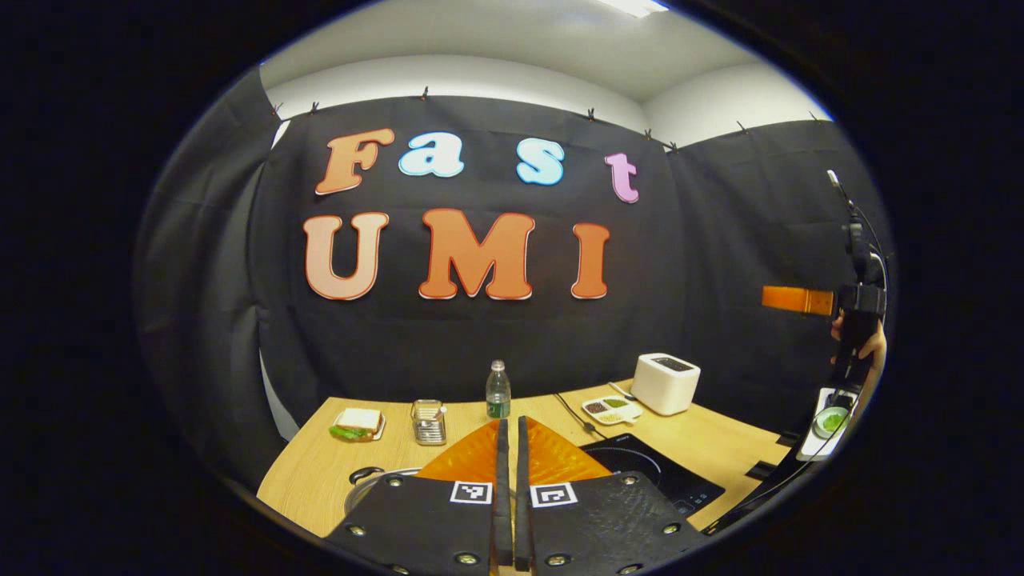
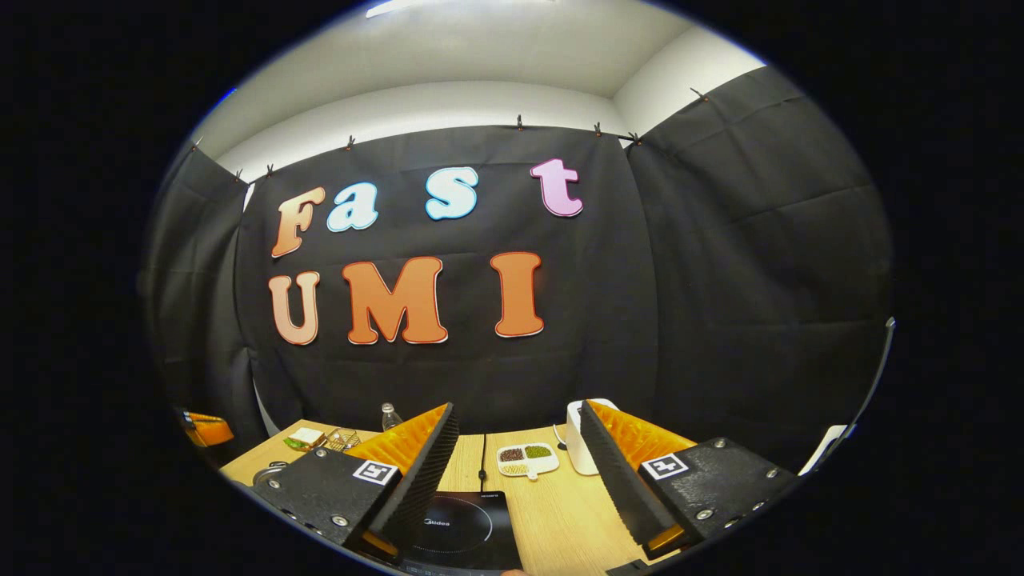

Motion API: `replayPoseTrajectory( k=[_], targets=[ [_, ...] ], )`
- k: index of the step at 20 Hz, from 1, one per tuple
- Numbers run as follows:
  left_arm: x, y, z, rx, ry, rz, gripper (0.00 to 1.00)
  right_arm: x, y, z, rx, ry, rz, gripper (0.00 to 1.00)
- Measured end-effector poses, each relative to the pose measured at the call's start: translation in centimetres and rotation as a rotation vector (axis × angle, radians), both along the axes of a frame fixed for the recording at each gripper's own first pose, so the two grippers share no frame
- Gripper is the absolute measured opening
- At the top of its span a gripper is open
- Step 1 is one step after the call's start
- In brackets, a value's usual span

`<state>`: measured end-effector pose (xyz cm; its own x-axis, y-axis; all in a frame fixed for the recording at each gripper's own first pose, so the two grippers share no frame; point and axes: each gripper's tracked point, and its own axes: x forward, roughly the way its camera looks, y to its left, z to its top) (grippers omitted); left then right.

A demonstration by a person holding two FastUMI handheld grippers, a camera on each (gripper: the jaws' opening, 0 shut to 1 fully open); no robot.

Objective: First push the handle of the pot to place it horizontally, then grasp the pot with both hands and set it on the induction cooktop.

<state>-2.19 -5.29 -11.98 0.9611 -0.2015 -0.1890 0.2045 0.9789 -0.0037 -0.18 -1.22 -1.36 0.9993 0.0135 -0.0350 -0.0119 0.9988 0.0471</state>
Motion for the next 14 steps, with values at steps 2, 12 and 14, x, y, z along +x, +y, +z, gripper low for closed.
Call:
replayPoseTrajectory(
  k=[2, 12, 14],
  targets=[
    [-1.0, 0.3, -1.6, 0.009, 0.027, 0.006, 0.03, 0.1, -0.1, -0.1, 0.002, 0.003, -0.002, 1.00],
    [-5.8, 1.3, -9.2, 0.023, 0.188, 0.010, 0.03, -0.1, 0.1, -0.5, -0.002, 0.013, 0.005, 0.95],
    [-6.7, 1.6, -10.6, 0.024, 0.219, 0.021, 0.03, -0.3, 0.1, -0.4, 0.003, 0.010, 0.005, 0.95]
  ],
)
